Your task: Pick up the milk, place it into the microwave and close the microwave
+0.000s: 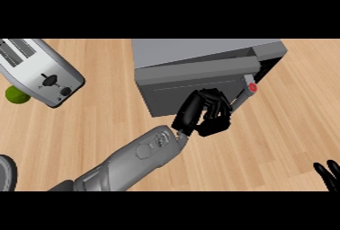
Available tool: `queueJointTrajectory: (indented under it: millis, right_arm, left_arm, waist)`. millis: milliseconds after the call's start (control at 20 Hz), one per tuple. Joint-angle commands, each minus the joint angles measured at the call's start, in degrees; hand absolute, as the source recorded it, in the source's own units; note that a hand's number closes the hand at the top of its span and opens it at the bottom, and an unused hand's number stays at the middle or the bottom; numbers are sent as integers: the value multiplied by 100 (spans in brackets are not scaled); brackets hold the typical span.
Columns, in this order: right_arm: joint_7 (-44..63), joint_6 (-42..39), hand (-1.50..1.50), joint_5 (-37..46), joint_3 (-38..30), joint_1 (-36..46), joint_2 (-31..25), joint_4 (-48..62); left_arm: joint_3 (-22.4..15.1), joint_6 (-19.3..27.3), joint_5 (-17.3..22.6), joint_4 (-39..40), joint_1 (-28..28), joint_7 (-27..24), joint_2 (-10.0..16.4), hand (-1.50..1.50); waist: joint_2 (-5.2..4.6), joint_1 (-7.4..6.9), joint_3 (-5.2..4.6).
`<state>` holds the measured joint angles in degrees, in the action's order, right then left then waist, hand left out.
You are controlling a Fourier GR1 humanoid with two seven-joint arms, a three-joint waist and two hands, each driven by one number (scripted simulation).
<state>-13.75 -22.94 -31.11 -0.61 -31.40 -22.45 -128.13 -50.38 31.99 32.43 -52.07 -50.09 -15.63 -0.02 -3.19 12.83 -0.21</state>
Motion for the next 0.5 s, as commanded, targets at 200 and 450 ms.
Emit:
queueJointTrajectory:
  millis: [200, 450]
  right_arm:
    - [234, 124, -150, -282, -158, 116, -118, -207]
    - [285, 132, -150, -394, -169, 272, -148, -179]
  left_arm:
    - [439, -249, 736, 719, -569, -316, 2, 150]
    - [442, -275, 1079, 814, -530, -462, 2, 150]
  waist:
    - [-69, 157, 0]
    - [-109, 165, 8]
